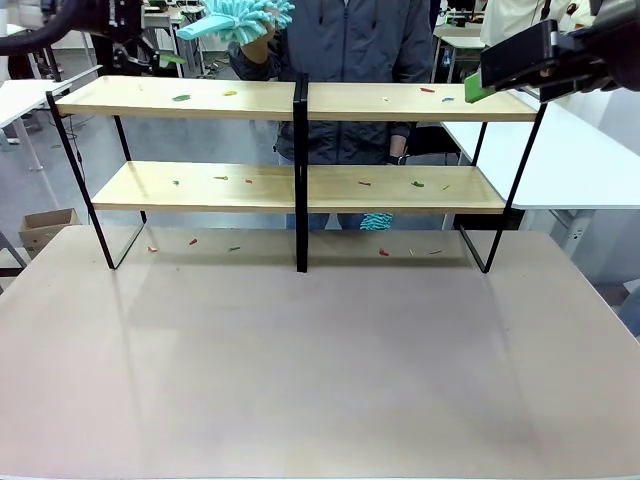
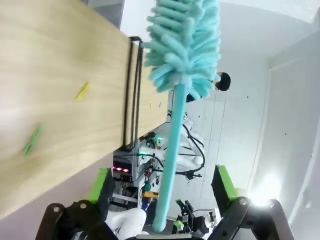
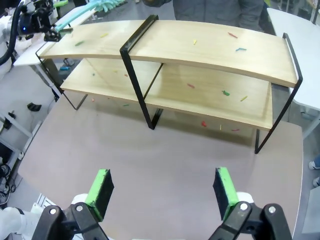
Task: Clean the shelves.
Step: Pick up the Duster when the human hands it over.
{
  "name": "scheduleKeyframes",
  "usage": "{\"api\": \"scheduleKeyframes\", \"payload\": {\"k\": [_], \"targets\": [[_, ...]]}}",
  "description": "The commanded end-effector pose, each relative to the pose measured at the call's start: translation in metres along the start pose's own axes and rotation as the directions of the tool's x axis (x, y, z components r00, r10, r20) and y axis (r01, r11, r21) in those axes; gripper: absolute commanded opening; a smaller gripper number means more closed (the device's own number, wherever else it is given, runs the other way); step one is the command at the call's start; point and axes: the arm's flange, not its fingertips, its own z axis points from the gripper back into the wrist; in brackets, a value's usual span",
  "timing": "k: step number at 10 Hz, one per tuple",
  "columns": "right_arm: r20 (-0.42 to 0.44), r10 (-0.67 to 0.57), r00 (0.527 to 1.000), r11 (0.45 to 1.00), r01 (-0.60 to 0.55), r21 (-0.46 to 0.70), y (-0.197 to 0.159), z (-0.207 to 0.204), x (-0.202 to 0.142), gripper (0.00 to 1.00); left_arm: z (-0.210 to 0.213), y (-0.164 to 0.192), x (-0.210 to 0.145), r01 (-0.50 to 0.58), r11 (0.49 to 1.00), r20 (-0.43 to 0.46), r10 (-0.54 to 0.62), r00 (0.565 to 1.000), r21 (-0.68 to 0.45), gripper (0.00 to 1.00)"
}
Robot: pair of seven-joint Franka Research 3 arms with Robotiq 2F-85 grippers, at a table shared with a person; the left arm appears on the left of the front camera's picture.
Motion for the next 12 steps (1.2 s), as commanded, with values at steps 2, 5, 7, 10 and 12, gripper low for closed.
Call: {"api": "scheduleKeyframes", "payload": {"k": [2, 5, 7, 10, 12], "targets": [[-0.004, -0.001, 1.0, 1.0, 0.001, -0.005, -0.0003, 0.0004, 0.0, 1.0, -0.014, -0.0046, -0.0013, 0.036, 0.999, -0.01, -0.037, 0.999, -0.028, 1.0], [-0.004, -0.001, 1.0, 1.0, 0.001, -0.005, -0.0003, 0.0004, 0.0, 1.0, -0.0093, -0.0002, -0.0047, 0.045, 0.998, 0.013, -0.045, 0.999, -0.049, 1.0], [-0.004, -0.001, 1.0, 1.0, 0.001, -0.005, -0.0003, 0.0004, 0.0, 1.0, -0.01, -0.0015, -0.0063, 0.066, 0.997, 0.018, -0.065, 0.998, -0.049, 0.45], [-0.004, -0.001, 1.0, 1.0, 0.001, -0.005, -0.0003, 0.0004, 0.0, 1.0, -0.0128, 0.0012, -0.0084, 0.083, 0.995, 0.03, -0.082, 0.996, -0.046, 0.0], [-0.004, -0.001, 1.0, 1.0, 0.001, -0.005, -0.0003, 0.0004, 0.0, 1.0, -0.0128, 0.0001, -0.0077, 0.089, 0.995, 0.035, -0.088, 0.996, -0.04, 0.19]]}}
